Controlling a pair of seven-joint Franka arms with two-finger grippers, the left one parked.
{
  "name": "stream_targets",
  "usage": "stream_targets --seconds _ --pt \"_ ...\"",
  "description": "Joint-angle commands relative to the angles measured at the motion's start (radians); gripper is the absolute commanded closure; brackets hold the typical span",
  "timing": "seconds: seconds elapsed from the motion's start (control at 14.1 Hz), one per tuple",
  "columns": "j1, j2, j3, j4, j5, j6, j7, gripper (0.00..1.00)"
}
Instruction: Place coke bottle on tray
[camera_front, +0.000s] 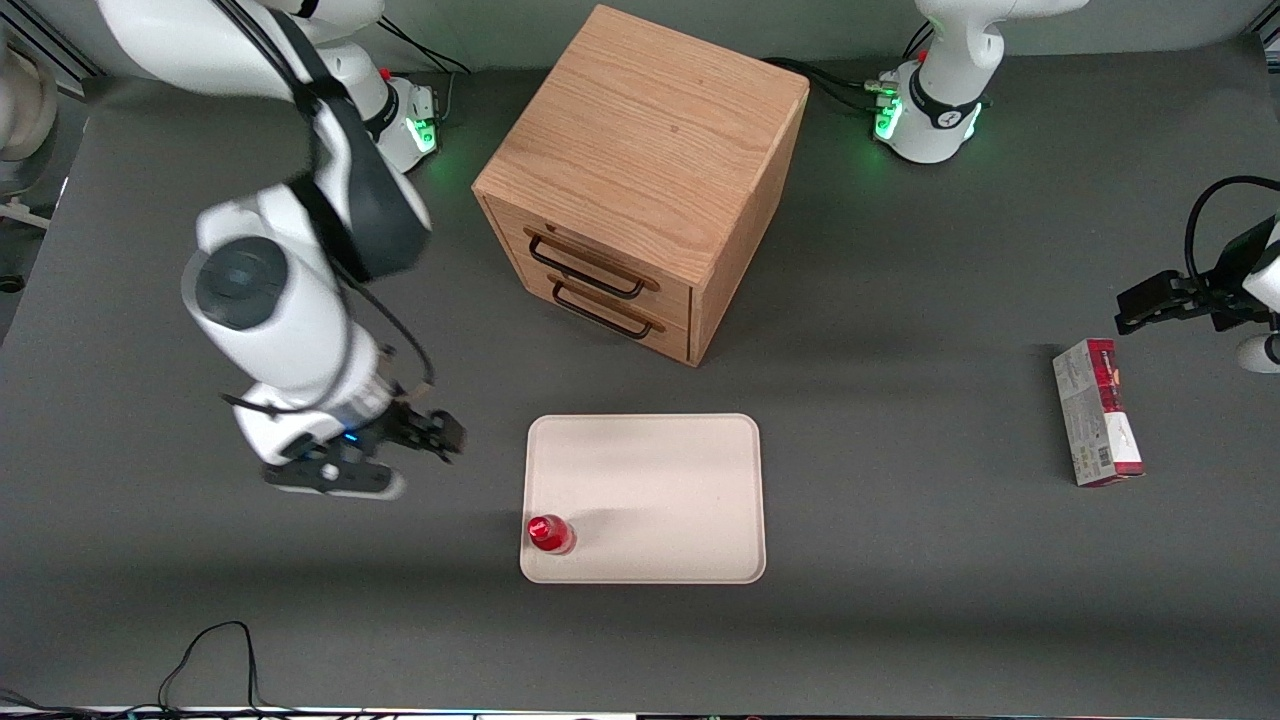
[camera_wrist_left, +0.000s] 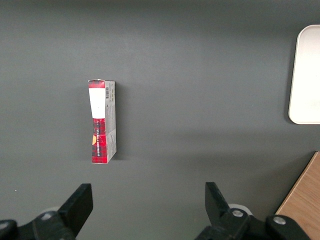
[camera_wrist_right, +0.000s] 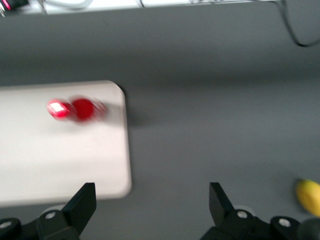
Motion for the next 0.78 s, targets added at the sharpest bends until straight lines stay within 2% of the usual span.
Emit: stream_targets --seconds 0.0,0.21,0.35,0.71 --pt "-0.013 -0.245 -0.092 -0.212 0.065 -0.11 -0.182 0.0" --pt "-0.011 -0.428 -0.216 -0.342 0.112 -0.171 -0.302 0.0" --pt "-0.011 -0.493 -0.276 -0.355 0.137 -0.221 -0.345 0.0" --pt "-0.01 -0.522 -0.278 -0.355 0.14 -0.24 -0.333 0.0"
